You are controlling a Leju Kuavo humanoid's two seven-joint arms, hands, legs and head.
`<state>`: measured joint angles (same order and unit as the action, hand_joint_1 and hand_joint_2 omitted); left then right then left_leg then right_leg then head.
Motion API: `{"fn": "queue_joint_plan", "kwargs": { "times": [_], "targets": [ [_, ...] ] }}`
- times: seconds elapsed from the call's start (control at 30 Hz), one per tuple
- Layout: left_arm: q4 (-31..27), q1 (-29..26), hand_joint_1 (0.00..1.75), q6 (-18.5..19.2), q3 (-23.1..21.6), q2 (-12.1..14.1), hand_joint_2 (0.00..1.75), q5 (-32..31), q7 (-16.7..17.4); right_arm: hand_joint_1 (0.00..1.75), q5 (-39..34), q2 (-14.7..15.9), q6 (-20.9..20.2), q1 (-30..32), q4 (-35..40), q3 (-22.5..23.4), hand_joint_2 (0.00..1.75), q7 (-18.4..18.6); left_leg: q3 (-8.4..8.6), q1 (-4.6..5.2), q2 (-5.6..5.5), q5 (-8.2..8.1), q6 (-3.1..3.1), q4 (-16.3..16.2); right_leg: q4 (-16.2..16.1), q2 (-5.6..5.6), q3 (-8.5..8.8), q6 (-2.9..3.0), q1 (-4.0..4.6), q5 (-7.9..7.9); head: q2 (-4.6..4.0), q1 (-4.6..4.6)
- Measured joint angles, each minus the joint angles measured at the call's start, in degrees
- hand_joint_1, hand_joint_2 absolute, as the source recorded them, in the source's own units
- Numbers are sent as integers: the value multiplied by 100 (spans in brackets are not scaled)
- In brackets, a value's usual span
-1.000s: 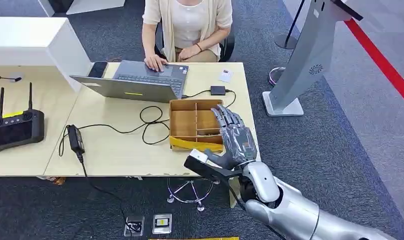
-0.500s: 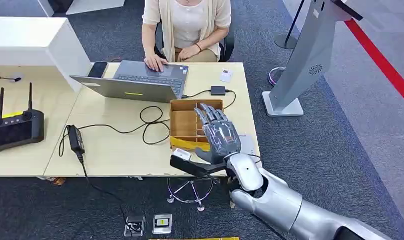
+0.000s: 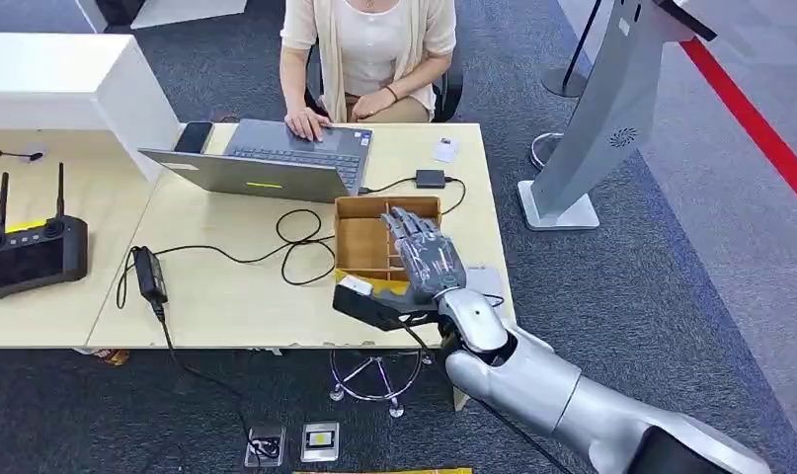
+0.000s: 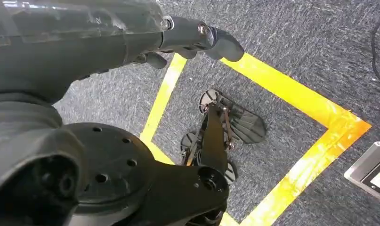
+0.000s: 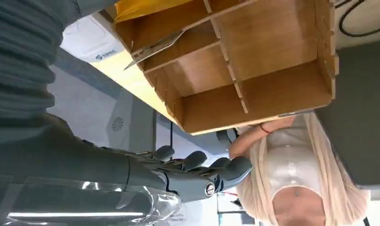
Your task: Pass the card to the sensor for recognition and then transmit it.
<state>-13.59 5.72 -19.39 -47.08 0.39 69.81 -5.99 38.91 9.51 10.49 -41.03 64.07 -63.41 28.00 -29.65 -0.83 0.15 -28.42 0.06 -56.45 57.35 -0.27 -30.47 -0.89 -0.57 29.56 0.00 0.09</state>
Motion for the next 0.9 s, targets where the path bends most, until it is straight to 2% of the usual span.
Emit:
{"fn": "queue_joint_plan", "kwargs": {
  "times": [0.4,0.6,0.9],
  "targets": [
    [-33,32,0,13,-184,55,0,122,0,0,-457,-127,57,-76,-589,-85,175,-72,0,0,0,0,0,0,0,0,-1,0,0,0,0,-2],
    [-33,67,0,63,-227,70,0,186,-7,0,-945,-193,29,-76,-750,-85,175,-290,0,0,0,0,0,0,0,-1,-1,0,0,0,0,-2],
    [-46,129,0,63,-326,90,0,271,-24,0,-1305,-284,0,-110,-940,-92,175,-409,-1,0,0,0,0,0,1,0,-1,0,0,0,0,-2]
  ]
}}
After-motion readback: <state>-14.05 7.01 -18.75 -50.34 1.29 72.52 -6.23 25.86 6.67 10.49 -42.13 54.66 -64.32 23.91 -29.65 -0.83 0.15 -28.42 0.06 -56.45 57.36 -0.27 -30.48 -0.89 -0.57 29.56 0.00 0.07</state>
